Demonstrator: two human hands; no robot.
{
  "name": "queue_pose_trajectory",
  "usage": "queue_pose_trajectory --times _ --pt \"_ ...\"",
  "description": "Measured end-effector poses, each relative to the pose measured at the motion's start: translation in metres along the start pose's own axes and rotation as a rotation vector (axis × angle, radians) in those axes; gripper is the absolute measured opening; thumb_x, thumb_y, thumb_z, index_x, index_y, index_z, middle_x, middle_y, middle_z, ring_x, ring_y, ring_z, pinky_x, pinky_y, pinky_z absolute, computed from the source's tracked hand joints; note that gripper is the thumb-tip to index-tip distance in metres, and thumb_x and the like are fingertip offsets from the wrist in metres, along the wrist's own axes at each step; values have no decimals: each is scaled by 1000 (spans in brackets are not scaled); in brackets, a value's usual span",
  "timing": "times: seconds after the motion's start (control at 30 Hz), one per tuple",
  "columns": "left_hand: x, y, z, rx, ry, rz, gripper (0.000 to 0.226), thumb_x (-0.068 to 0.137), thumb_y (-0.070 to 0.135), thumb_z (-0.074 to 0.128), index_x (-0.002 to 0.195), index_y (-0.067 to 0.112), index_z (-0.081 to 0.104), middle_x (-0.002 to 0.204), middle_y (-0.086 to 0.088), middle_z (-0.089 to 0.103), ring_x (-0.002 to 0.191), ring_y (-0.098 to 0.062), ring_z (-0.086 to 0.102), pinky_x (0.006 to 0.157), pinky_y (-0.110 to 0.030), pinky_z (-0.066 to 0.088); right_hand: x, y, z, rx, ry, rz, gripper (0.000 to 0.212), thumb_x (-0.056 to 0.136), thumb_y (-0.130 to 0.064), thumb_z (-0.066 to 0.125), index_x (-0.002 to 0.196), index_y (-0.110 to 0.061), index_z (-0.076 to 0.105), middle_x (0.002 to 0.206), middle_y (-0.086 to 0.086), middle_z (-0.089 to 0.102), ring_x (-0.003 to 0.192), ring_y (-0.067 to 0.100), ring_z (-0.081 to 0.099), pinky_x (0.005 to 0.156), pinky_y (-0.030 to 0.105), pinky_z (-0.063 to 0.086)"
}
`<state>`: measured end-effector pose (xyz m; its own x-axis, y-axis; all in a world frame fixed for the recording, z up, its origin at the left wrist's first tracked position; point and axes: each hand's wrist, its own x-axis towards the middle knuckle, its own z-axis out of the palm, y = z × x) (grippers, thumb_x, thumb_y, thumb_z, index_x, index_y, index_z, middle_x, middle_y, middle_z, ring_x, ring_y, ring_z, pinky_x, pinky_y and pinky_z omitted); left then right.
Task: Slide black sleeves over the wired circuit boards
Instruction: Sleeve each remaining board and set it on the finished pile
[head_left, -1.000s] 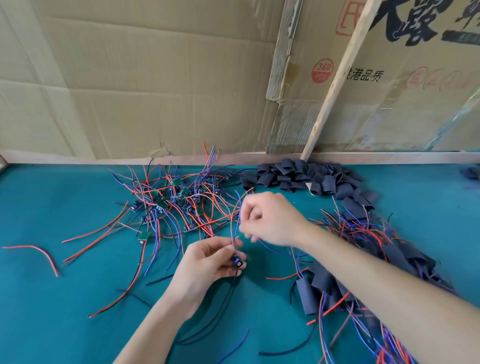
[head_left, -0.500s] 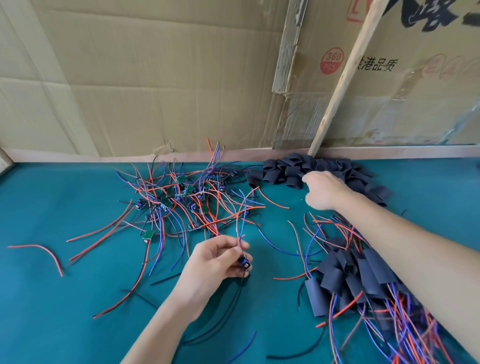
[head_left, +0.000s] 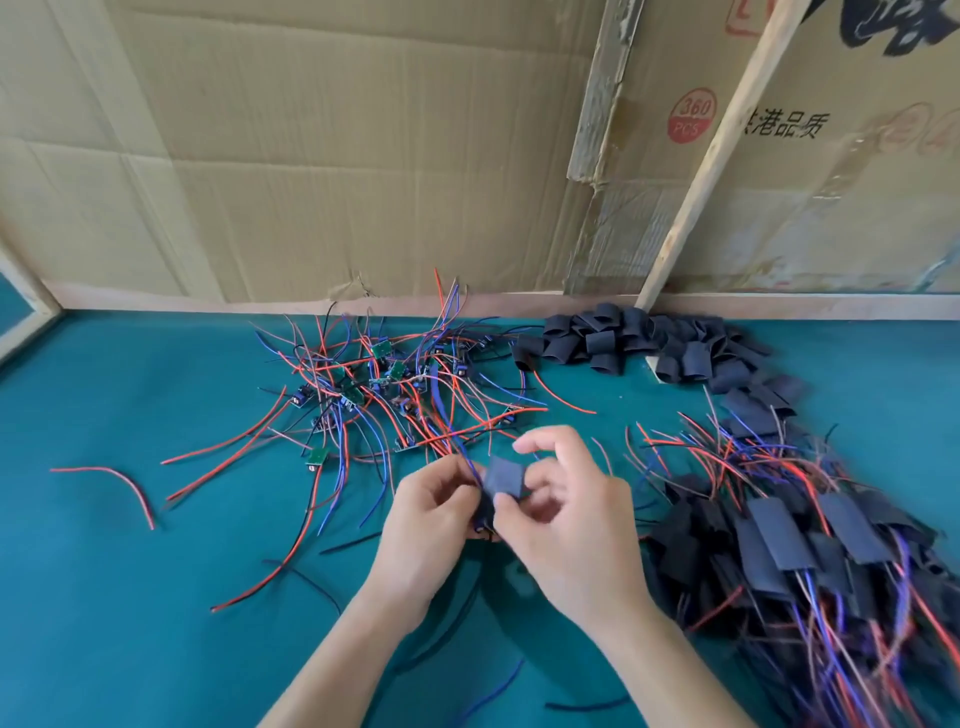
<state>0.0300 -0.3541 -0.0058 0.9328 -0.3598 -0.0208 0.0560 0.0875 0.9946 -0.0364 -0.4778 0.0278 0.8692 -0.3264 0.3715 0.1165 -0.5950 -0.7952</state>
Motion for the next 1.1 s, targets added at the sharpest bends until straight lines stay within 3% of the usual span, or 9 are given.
queue_pose_trajectory --times 0.17,0.27,0.43,0.57,0.73,0.87,1.0,1.1 --pt "-2 1 2 117 -3 17 29 89 -8 42 71 9 56 62 -4 57 55 -19 50 55 -24 46 -9 4 -1 267 -25 119 36 76 -5 79 99 -31 70 91 -8 77 63 14 72 65 27 59" --pt "-3 2 3 112 -42 -3 26 88 2 42 71 14 58 63 -5 58 55 -20 52 55 -27 46 -10 7 -2 469 -47 226 31 71 -9 78 92 -30 71 96 -1 77 59 17 69 55 31 57" --pt "-7 1 4 222 -66 43 30 97 39 50 82 25 72 59 2 51 54 -15 48 54 -27 41 0 22 -14 595 140 349 26 63 -4 65 87 -12 60 90 4 79 57 17 60 48 23 46" --pt "-8 -1 4 273 -61 79 29 105 26 54 84 25 73 55 4 52 53 -13 48 55 -29 42 1 24 -18 675 161 436 27 60 -4 65 82 -14 54 86 14 76 56 20 52 47 25 43" --pt "-9 3 3 288 -102 108 26 102 33 58 83 26 75 54 6 51 51 -10 45 55 -25 41 -3 19 -12 707 75 472 31 62 -6 68 86 -11 50 90 33 66 56 21 48 47 24 40" --pt "-8 2 2 247 -62 102 26 102 29 59 84 25 77 54 5 51 50 -11 45 53 -20 40 -2 22 -17 738 42 439 23 64 -9 75 76 -22 60 83 13 70 55 16 50 48 21 39" --pt "-3 1 -4 129 30 64 30 104 23 55 81 23 74 54 1 49 52 -14 43 51 -20 40 4 23 -28 818 128 388 43 66 -13 93 91 -8 59 81 9 72 59 19 60 54 23 48" --pt "-1 2 -9 59 38 45 25 101 28 60 82 19 74 59 0 48 56 -16 43 51 -22 40 10 21 -41 804 273 350 45 70 -24 83 104 -9 59 82 15 72 64 23 69 60 25 56"
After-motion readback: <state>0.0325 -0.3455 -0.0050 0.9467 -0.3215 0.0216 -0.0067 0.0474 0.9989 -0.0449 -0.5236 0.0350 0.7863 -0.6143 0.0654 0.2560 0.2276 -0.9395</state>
